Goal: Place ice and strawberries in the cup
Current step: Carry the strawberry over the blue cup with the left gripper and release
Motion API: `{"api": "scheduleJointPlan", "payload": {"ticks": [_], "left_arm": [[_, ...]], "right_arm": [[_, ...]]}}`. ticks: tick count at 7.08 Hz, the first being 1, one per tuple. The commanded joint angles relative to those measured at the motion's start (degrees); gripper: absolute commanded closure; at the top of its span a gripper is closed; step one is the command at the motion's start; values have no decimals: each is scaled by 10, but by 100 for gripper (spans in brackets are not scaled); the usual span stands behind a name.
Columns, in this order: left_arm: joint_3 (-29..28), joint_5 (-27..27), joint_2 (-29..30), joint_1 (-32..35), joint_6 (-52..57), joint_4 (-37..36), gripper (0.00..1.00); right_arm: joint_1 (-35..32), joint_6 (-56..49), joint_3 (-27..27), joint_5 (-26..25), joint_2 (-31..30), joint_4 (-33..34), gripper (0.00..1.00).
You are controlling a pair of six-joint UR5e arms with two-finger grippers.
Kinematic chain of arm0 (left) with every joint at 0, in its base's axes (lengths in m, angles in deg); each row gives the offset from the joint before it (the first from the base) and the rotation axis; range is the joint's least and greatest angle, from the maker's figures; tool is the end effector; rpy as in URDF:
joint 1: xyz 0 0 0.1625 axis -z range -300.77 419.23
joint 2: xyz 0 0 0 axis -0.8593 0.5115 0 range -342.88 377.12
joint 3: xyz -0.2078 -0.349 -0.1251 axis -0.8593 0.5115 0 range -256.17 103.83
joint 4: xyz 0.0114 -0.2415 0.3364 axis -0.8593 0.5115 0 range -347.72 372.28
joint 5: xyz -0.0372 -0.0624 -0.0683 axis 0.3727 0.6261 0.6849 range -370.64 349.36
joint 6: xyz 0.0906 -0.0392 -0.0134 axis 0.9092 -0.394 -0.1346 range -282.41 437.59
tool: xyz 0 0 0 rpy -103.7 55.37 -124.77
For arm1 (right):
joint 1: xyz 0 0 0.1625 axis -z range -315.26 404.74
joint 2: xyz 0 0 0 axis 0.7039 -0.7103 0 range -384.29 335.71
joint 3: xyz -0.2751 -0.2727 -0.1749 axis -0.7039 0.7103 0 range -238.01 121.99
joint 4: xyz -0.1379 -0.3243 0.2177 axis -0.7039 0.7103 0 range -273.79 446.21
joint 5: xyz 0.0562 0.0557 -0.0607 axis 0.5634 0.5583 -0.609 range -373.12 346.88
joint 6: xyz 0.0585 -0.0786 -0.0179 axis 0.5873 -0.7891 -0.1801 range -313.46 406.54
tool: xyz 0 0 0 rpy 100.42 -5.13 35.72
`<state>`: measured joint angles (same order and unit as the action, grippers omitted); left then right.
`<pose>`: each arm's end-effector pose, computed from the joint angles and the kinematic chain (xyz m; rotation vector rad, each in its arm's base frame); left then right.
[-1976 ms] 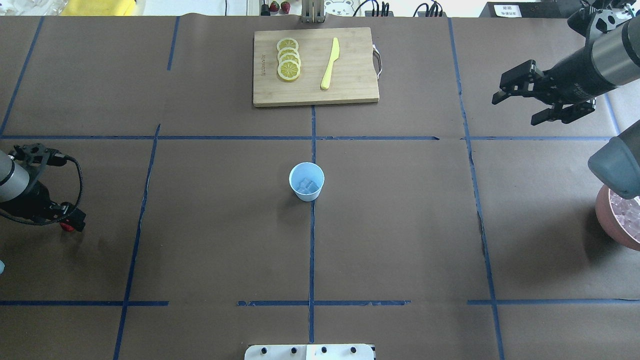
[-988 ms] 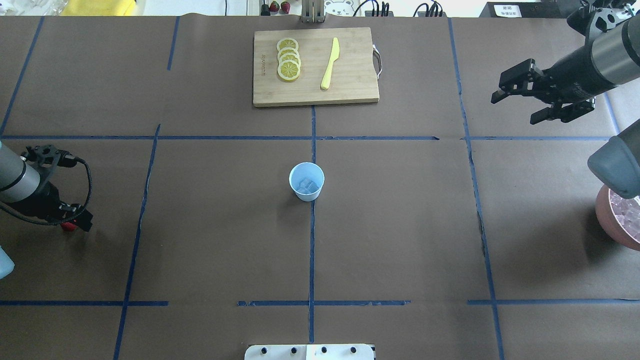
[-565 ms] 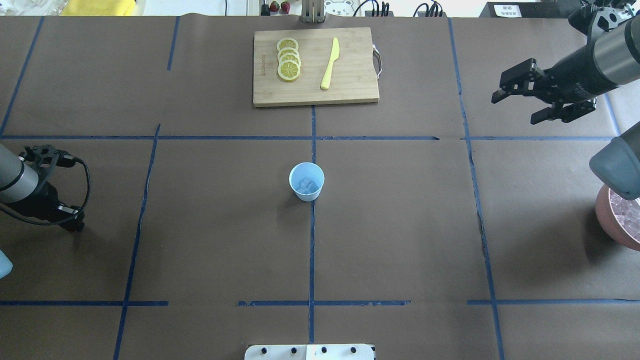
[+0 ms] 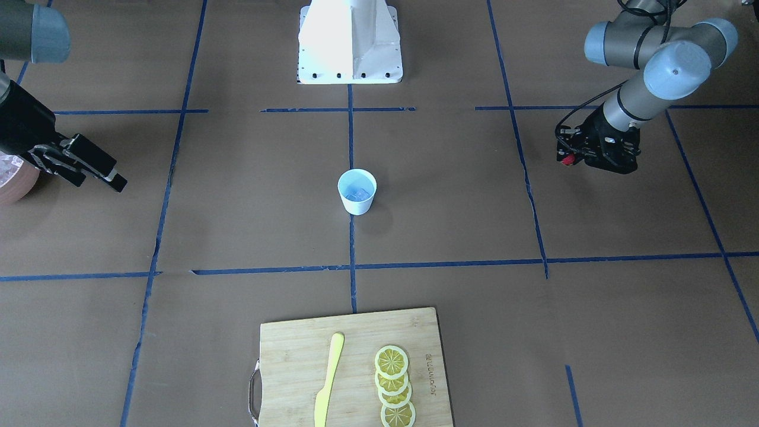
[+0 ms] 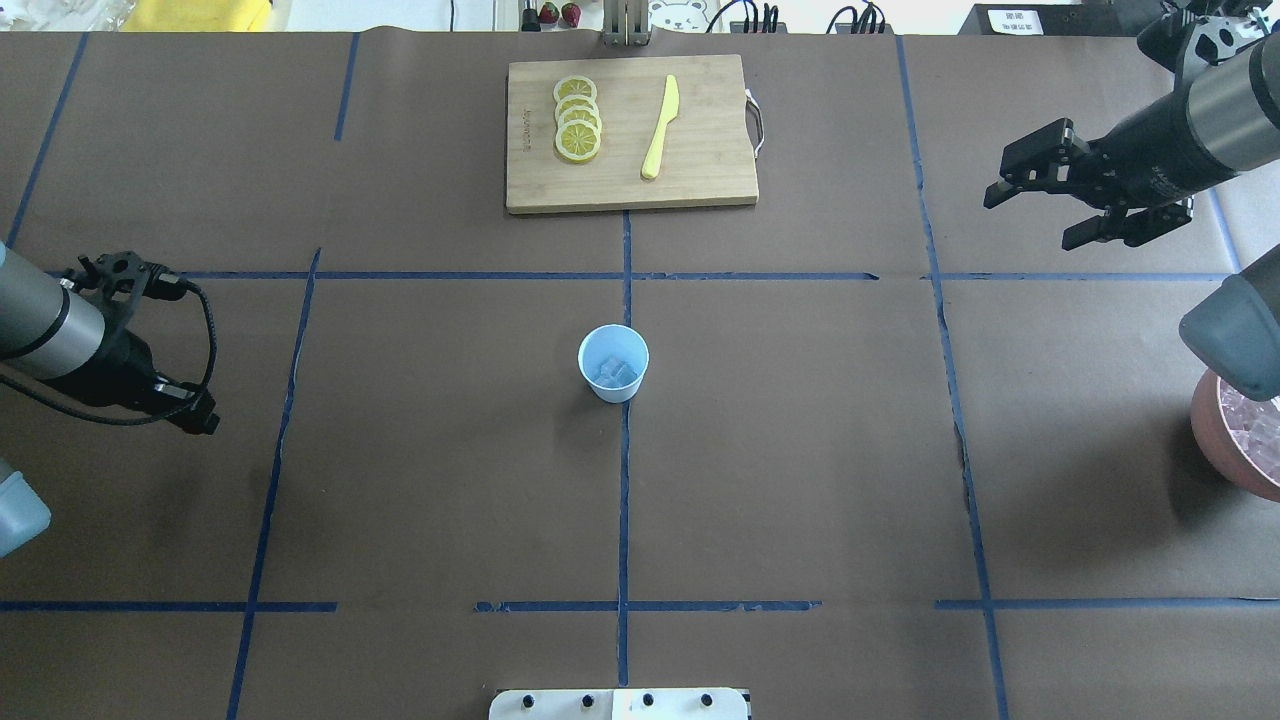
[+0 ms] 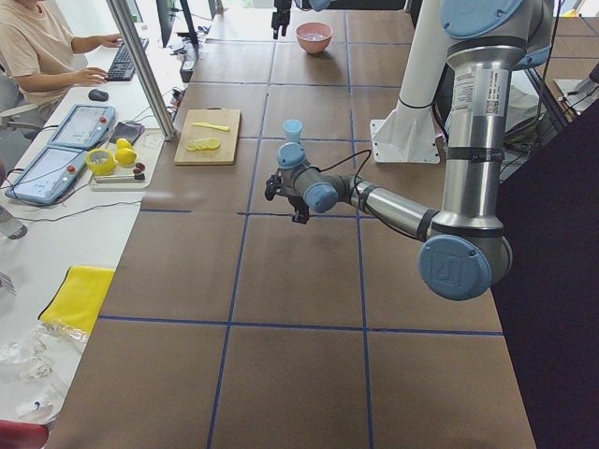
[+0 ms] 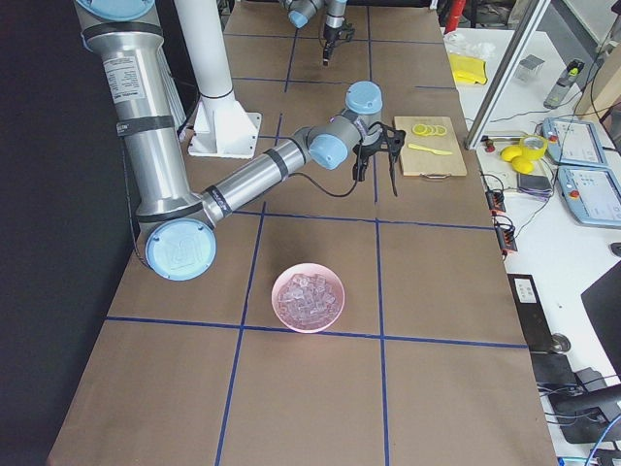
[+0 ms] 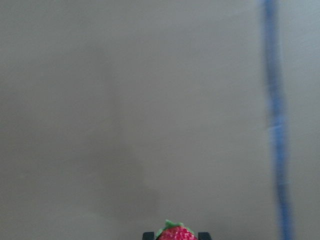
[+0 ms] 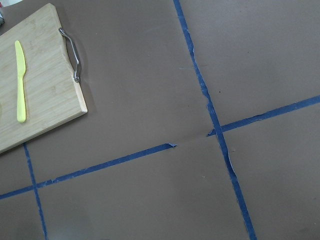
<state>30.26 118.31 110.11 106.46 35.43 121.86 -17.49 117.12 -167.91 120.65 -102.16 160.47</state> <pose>0.3002 -0.4283 0.4540 0.0415 0.9234 0.2413 -0.1956 -0.5097 0.3445 -0.0261 -1.0701 0.3571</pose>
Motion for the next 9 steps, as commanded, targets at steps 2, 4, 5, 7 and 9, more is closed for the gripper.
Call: {"api": "scheduleJointPlan", "payload": {"ticks": [2,4,5,7,9], "left_arm": [[-24,-5,217,-40,-239,-2,100],[-110,-35,339,-83,-317,-1,100],[-136,-102,379,-130,-350,1,100],[-156,-129,389,-153,-355,3,95],[-158,-129,389,-155,-352,5,62]], "right_arm": [[-1,0,-1,1,-1,0,1],[-1,0,-2,1,-4,-2,1],[0,0,-1,0,-4,-2,1],[0,0,-1,0,-4,-2,1],[0,0,-1,0,-4,-2,1]]}}
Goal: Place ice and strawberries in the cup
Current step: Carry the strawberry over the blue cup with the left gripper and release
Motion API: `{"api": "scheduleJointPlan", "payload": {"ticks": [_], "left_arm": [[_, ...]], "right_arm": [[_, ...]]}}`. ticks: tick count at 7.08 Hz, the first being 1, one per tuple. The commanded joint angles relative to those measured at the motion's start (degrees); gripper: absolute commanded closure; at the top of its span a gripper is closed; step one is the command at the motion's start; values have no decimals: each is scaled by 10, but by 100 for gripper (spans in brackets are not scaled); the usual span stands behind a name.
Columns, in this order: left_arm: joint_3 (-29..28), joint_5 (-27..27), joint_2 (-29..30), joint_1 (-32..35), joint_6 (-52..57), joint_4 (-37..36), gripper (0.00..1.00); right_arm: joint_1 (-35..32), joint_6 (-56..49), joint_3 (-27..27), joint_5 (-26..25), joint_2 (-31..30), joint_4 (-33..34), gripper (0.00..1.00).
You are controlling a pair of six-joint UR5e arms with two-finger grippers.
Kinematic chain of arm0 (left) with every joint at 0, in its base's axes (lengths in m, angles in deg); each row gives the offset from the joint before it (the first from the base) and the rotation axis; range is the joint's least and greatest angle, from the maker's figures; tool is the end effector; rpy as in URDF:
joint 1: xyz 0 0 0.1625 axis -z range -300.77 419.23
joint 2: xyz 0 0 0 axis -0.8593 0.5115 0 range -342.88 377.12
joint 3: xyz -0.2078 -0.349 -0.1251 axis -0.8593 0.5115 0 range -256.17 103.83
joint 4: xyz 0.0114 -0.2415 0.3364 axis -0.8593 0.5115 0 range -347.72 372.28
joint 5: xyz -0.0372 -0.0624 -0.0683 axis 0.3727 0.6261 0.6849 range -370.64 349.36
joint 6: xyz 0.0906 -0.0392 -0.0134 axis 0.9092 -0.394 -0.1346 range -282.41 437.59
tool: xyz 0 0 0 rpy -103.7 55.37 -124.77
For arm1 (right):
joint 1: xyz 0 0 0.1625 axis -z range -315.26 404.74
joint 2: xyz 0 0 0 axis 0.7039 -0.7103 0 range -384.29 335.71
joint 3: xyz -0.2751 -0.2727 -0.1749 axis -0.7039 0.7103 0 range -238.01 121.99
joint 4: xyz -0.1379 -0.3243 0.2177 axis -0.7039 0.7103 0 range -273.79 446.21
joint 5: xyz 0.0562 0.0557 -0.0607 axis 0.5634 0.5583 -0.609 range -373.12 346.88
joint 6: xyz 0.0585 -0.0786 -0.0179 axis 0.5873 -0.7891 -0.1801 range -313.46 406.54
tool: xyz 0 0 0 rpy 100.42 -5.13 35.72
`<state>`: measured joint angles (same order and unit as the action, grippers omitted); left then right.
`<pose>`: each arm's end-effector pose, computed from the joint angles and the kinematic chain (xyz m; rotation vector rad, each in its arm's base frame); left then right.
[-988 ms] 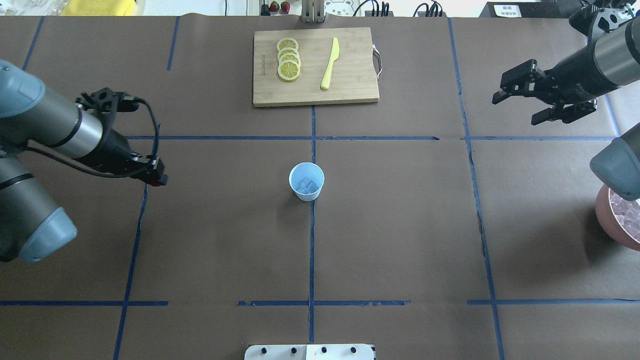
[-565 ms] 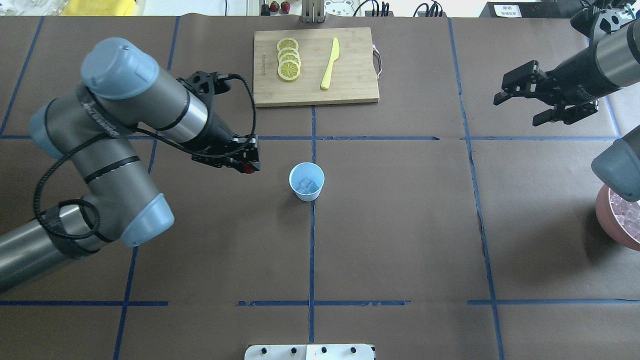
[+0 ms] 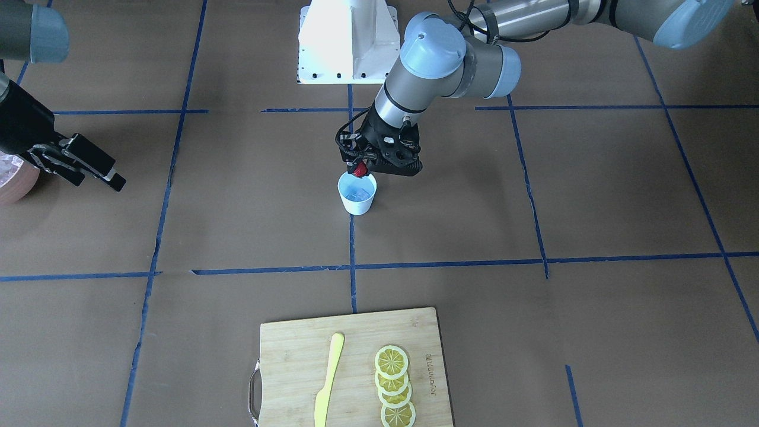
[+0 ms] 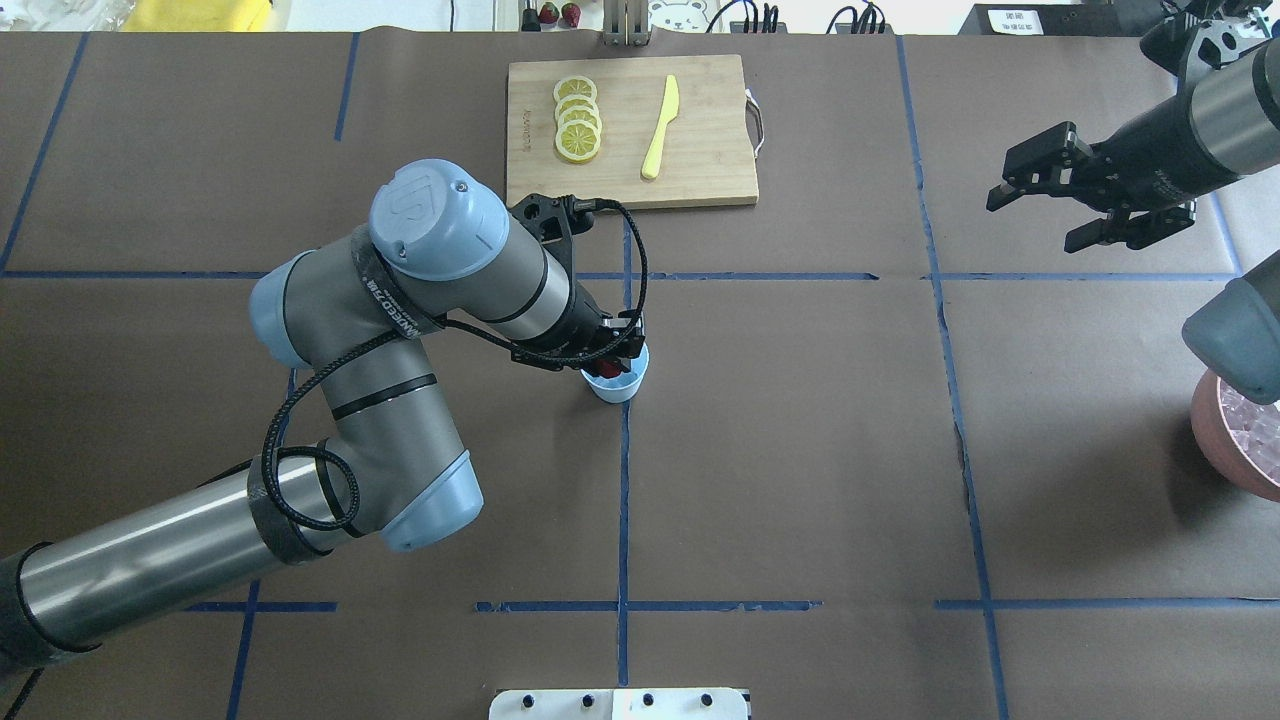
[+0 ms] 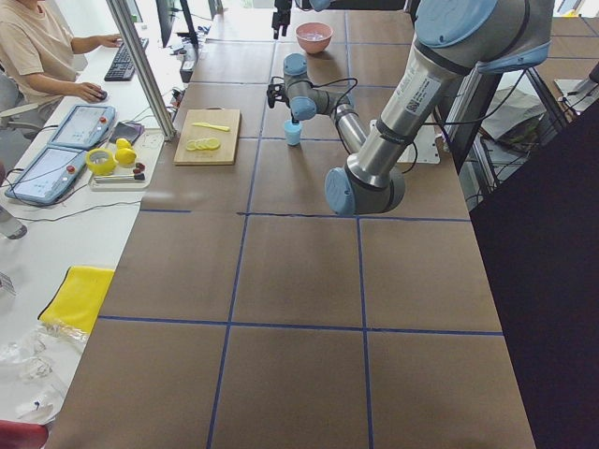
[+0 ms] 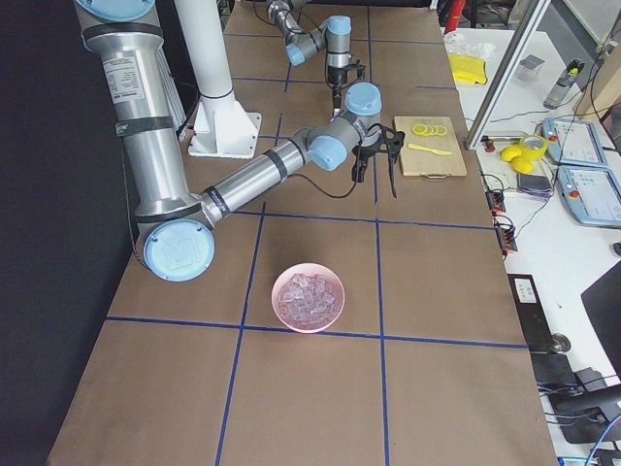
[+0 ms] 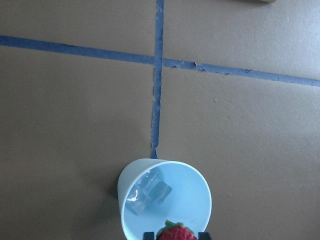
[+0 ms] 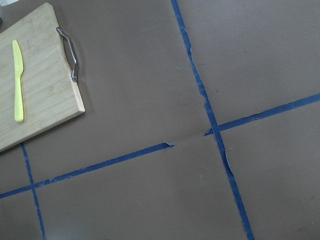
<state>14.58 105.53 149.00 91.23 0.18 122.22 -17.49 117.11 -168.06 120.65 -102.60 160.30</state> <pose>0.5443 -0.4453 0.1660 0.0271 1.1444 -0.0514 -0.1946 -0.5079 0.3471 -0.0275 -1.0688 0.3579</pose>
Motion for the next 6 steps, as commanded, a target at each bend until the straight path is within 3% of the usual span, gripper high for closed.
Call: {"api": "scheduleJointPlan", "payload": {"ticks": [1,4,6], "left_arm": [[3,-2,0,-3,0,0,39],[2,-28,0,1,0,0,38],[26,-27,-6,34,0,-3,27]], "right_arm": [[0,0,1,0,0,0,1],[-1,0,0,1,-1,0,1],[-8,0,-2,3,-2,1,1]]}}
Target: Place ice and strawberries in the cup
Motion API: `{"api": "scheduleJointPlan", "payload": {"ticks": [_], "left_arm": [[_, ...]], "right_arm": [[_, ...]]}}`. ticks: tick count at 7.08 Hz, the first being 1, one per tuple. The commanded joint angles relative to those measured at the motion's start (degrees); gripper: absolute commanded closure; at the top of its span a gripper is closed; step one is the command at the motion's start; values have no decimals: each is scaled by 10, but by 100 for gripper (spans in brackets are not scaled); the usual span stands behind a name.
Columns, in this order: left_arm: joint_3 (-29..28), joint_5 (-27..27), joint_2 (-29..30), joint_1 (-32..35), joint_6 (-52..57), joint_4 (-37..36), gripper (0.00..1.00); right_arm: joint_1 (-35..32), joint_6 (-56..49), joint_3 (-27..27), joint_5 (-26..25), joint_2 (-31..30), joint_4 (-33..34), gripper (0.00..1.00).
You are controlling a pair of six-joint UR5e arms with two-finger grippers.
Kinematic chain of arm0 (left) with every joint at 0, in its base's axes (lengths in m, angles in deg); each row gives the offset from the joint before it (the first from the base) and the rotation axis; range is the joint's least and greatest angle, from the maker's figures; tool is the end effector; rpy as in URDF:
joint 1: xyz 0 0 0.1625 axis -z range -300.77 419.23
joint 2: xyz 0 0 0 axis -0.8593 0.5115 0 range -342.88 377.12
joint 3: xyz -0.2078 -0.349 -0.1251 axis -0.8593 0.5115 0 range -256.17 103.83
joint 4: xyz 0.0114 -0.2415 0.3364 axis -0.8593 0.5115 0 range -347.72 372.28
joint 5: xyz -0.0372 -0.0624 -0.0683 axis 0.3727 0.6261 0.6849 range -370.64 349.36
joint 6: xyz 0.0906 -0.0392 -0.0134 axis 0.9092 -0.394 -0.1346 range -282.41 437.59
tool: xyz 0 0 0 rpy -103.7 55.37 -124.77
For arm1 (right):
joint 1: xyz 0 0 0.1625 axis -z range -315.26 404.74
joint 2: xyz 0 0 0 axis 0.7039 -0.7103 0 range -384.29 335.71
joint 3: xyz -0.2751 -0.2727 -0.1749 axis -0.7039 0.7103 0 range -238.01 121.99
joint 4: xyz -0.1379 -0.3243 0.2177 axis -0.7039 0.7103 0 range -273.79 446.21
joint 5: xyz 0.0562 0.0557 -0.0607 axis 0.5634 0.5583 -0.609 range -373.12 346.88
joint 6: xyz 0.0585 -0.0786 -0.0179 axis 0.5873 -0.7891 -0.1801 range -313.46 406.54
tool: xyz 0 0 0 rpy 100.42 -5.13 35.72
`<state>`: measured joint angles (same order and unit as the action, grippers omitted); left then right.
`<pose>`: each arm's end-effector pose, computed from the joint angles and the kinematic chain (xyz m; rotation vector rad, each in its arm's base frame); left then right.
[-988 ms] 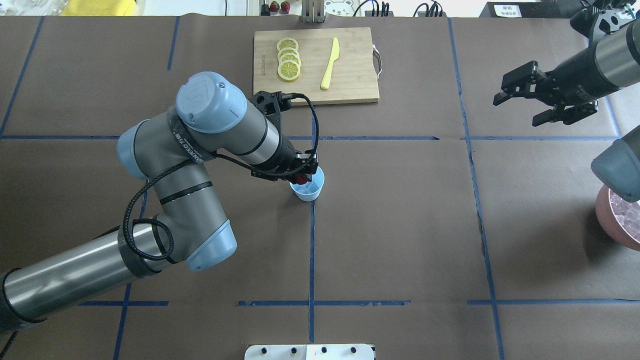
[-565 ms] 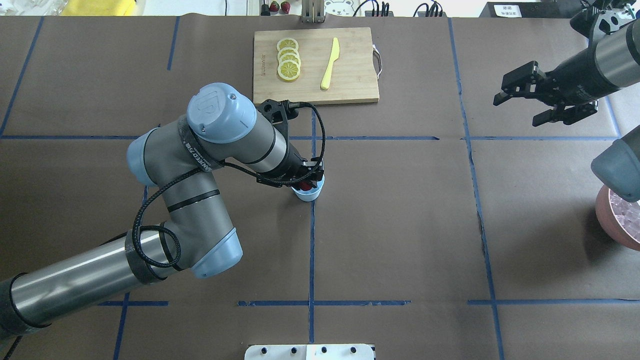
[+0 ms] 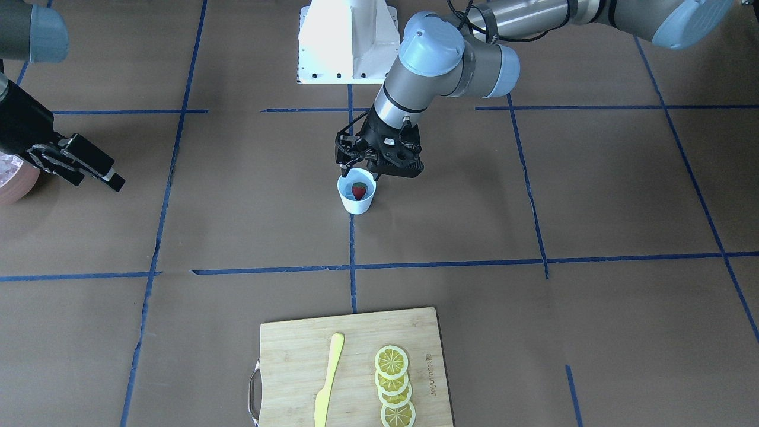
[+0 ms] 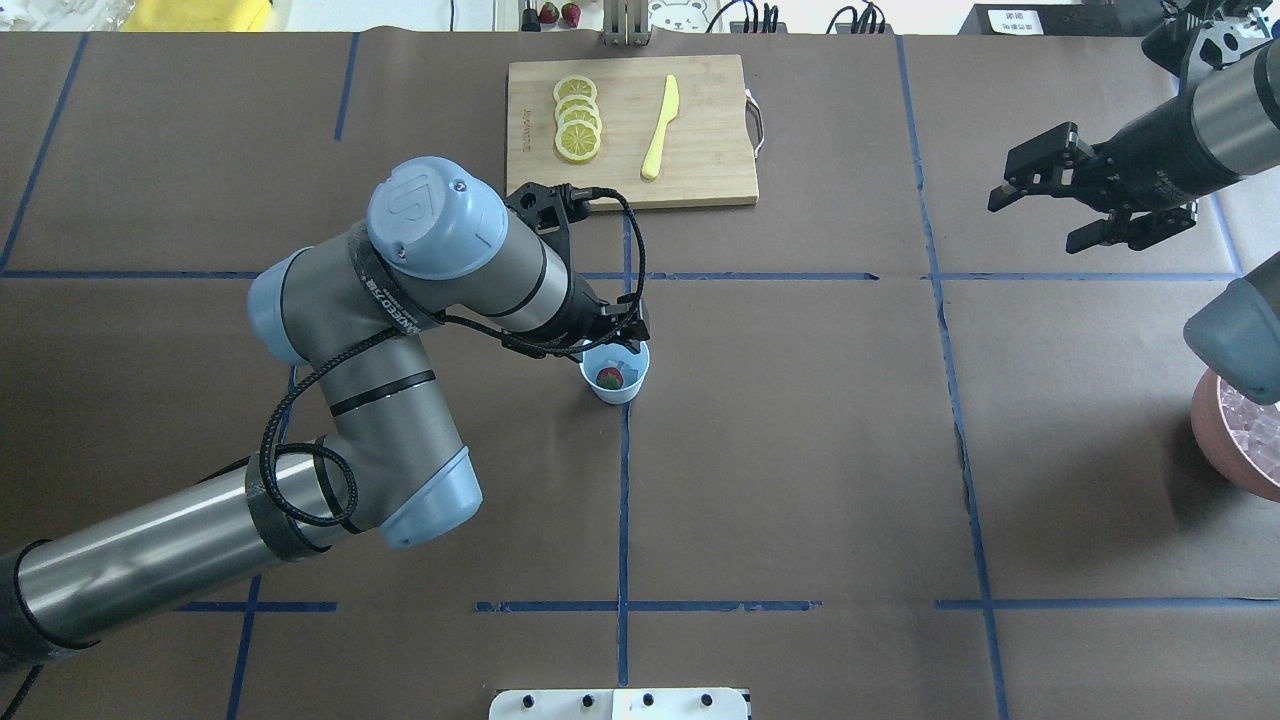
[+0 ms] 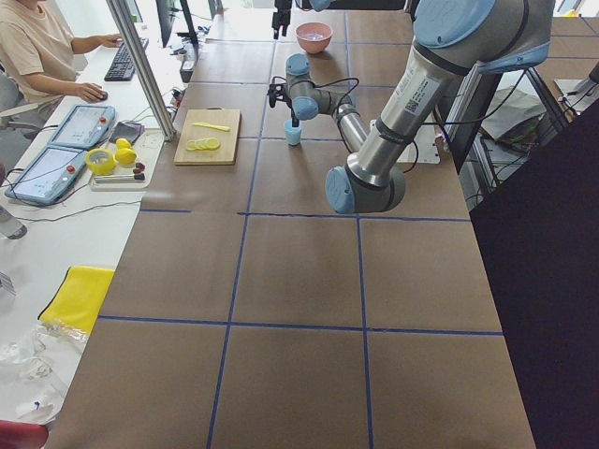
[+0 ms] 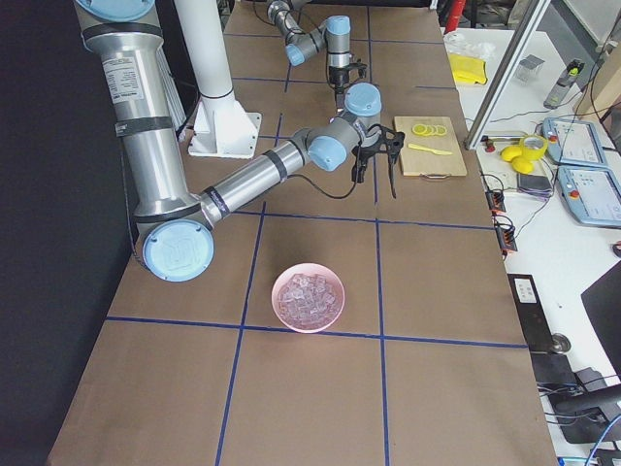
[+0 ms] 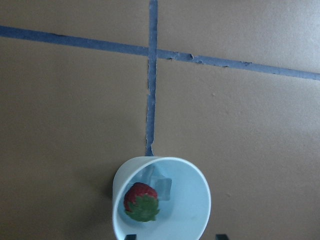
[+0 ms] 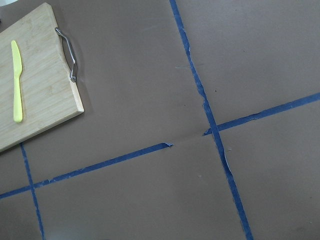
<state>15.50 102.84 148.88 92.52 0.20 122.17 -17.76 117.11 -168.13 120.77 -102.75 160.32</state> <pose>0.5291 -0.4592 0.1618 0.0864 1.1436 -0.0939 -0.1919 -0.5079 0.3479 -0.0278 -1.0690 0.3620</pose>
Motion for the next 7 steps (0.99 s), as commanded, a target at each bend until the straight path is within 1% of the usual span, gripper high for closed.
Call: {"api": "scheduleJointPlan", "payload": {"ticks": [1,2,3,4,5,6,7], "left_arm": [[67,3,-57,50,2,-7,27],[124,7,-129,80,25,-8,25],[157,40,-178,120,106,-21,25],[180,85,-216,182,186,-65,25],[200,109,-253,233,272,-100,25],[218,133,-297,298,392,-140,25],[217,156,-316,370,556,-212,25]], "right_arm": [[-27,-4,-1,5,-6,2,0],[-46,-55,-1,5,-25,4,0],[-67,-131,0,4,-60,5,0],[-101,-221,2,4,-97,10,0],[-137,-321,3,4,-114,50,0],[-170,-424,9,2,-125,113,0],[-201,-526,30,1,-128,156,0]]}}
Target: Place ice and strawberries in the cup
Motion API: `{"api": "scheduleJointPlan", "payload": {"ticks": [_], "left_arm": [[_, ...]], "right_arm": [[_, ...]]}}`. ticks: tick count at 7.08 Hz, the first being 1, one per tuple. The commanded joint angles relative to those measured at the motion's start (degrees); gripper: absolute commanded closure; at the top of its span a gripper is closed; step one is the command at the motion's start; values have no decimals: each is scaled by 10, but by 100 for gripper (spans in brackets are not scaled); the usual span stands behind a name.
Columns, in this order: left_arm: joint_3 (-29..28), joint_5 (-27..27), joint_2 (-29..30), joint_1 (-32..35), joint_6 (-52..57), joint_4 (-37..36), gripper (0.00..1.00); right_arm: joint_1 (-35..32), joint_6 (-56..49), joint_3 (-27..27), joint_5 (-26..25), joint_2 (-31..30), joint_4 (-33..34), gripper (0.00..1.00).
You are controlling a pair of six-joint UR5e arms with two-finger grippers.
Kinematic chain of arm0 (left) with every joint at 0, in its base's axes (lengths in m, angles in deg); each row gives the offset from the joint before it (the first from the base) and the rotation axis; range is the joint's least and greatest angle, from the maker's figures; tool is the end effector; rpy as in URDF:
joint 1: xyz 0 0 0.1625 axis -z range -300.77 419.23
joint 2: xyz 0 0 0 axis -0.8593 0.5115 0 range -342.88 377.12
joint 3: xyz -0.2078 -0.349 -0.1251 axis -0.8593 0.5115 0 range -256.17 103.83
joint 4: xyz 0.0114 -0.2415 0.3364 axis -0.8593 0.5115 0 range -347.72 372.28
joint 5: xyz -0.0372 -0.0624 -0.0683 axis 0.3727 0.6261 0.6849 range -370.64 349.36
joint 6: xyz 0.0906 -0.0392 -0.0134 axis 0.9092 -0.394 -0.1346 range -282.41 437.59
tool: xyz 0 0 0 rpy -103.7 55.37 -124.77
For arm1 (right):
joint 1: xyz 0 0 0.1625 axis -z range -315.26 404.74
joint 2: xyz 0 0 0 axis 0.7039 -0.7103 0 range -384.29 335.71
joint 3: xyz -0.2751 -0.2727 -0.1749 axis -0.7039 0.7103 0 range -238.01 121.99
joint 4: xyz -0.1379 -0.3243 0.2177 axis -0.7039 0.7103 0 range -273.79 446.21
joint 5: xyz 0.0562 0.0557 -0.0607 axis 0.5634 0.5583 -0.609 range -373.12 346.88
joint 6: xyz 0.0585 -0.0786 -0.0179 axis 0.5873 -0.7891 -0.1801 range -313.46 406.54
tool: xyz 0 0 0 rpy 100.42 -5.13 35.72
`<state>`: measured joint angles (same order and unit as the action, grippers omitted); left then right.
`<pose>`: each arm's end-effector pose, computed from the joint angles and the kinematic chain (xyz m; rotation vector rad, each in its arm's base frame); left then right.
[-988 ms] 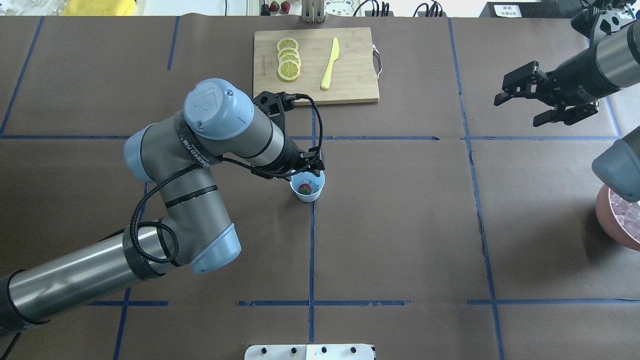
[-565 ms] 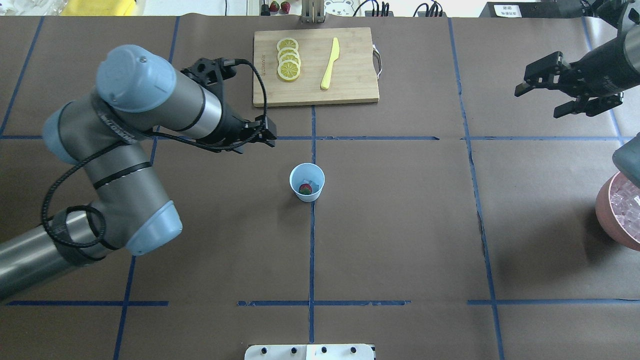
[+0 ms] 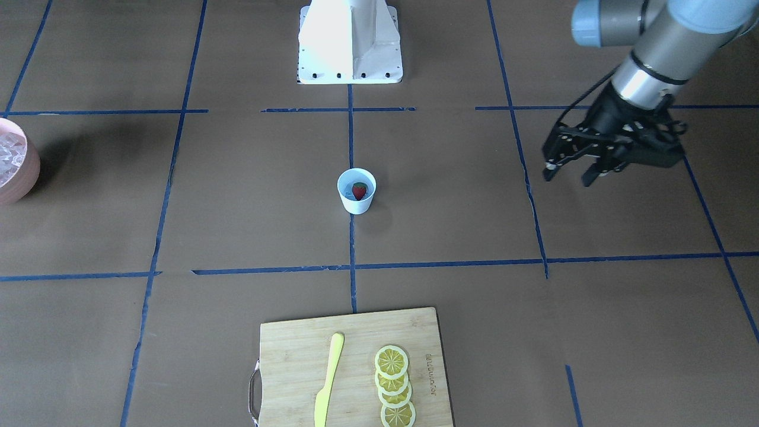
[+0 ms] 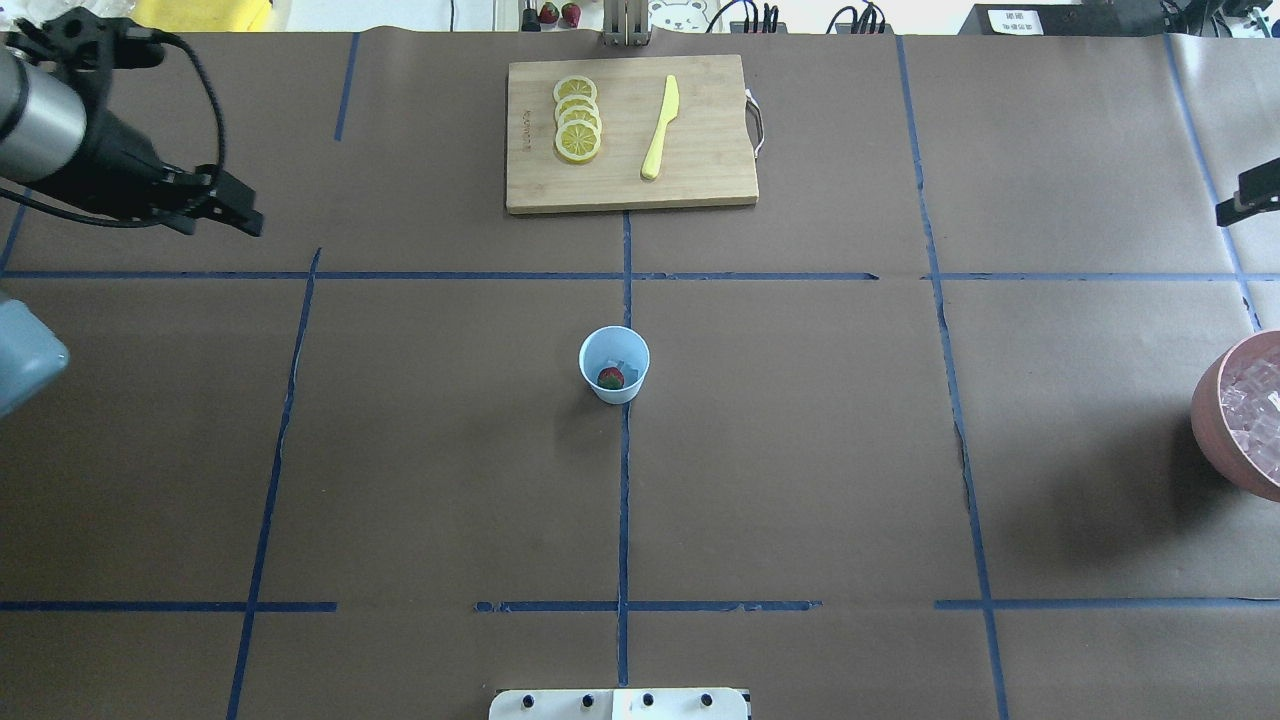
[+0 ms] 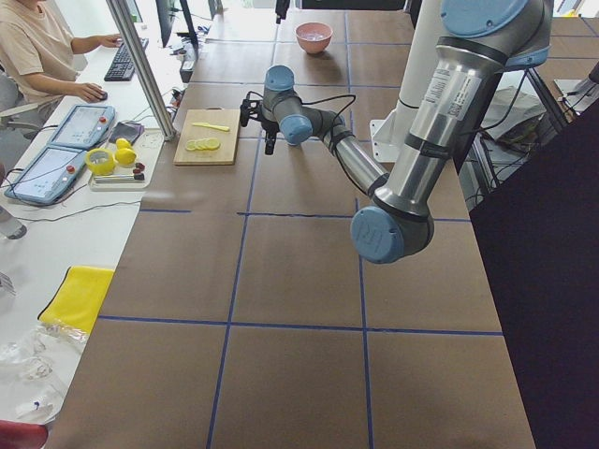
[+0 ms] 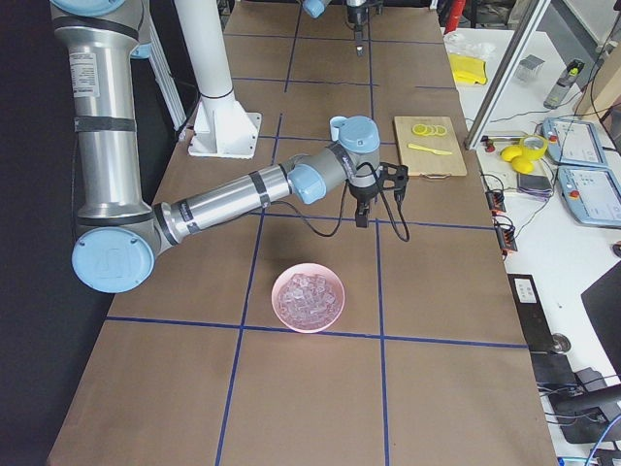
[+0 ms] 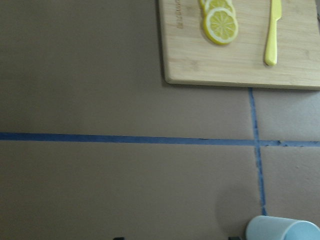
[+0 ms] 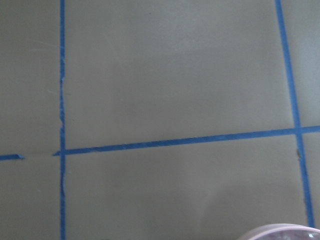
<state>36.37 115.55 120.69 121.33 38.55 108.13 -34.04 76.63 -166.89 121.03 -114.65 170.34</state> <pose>0.1891 -0.5159 0.3376 0.2570 0.8909 0.0511 -0.0325 -0.4927 0.4868 0.1105 -0.8523 0.1451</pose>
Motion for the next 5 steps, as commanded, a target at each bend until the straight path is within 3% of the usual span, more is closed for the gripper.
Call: {"api": "scheduleJointPlan", "payload": {"ticks": [1,2,4,5], "left_arm": [[1,26,-47,141,339,-143,25],[-40,26,-49,203,448,-181,25],[-182,38,-51,275,616,-185,25],[-211,85,-51,279,617,-205,10]], "right_arm": [[-58,-199,44,1,-8,79,0],[-63,-223,69,-1,-5,83,0],[-66,-238,100,0,0,81,0],[-72,-237,97,4,2,83,0]]}}
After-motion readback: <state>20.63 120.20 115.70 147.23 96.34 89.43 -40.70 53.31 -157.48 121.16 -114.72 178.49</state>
